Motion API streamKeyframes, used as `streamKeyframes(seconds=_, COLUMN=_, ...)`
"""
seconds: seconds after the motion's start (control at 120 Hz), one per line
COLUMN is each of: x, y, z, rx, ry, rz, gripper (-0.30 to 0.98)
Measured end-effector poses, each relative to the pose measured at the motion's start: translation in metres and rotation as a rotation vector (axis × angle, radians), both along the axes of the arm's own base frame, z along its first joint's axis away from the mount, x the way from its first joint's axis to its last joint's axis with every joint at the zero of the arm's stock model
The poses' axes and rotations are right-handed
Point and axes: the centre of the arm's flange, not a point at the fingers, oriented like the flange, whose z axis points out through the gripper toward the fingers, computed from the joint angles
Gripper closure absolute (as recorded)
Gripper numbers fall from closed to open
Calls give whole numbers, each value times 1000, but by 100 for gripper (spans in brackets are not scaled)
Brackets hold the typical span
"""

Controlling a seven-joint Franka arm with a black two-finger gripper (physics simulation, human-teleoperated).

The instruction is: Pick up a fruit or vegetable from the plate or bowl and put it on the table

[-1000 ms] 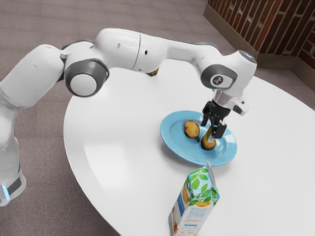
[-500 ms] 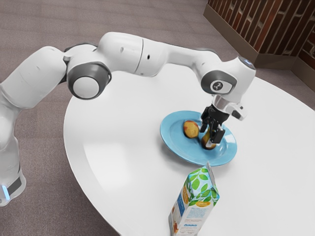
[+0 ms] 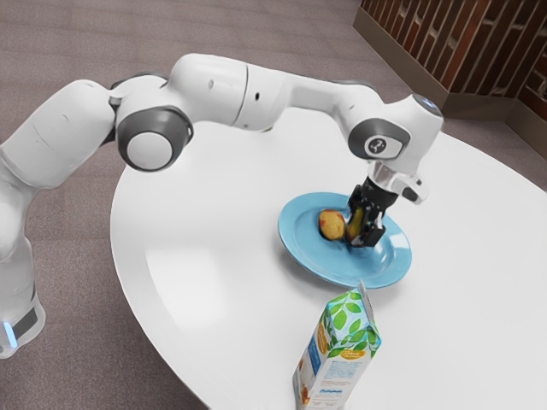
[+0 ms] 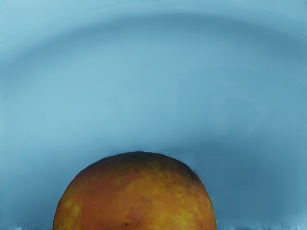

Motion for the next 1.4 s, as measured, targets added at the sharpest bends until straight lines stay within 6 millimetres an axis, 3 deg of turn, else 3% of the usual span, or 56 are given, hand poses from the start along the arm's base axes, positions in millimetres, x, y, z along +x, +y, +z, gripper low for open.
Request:
streamKeyframes(seconds=0.058, x=-1, y=0, z=8, rx=-11, ry=-9, rz=2, gripper=32)
streamKeyframes(seconds=0.125, x=-3, y=1, z=17, rx=-26, ry=-20, rz=4, gripper=9)
streamKeyframes(seconds=0.175, x=-4, y=2, z=24, rx=-33, ry=-28, rz=5, gripper=6)
streamKeyframes(seconds=0.25, x=-6, y=10, z=39, rx=-33, ry=-49, rz=12, gripper=13)
streamKeyframes(seconds=0.367, x=-8, y=29, z=56, rx=-12, ry=-72, rz=31, gripper=41)
streamKeyframes(seconds=0.408, x=-8, y=41, z=61, rx=-4, ry=-79, rz=44, gripper=45)
streamKeyframes(seconds=0.708, x=-14, y=109, z=82, rx=34, ry=-106, rz=125, gripper=47)
streamKeyframes(seconds=0.917, x=-26, y=185, z=94, rx=57, ry=-120, rz=226, gripper=47)
streamKeyframes(seconds=1.008, x=-30, y=207, z=93, rx=62, ry=-119, rz=253, gripper=47)
streamKeyframes(seconds=1.183, x=-34, y=228, z=93, rx=63, ry=-118, rz=273, gripper=47)
streamKeyframes(seconds=1.325, x=-35, y=231, z=92, rx=63, ry=-118, rz=272, gripper=48)
streamKeyframes(seconds=1.4, x=-34, y=231, z=92, rx=59, ry=-118, rz=269, gripper=31)
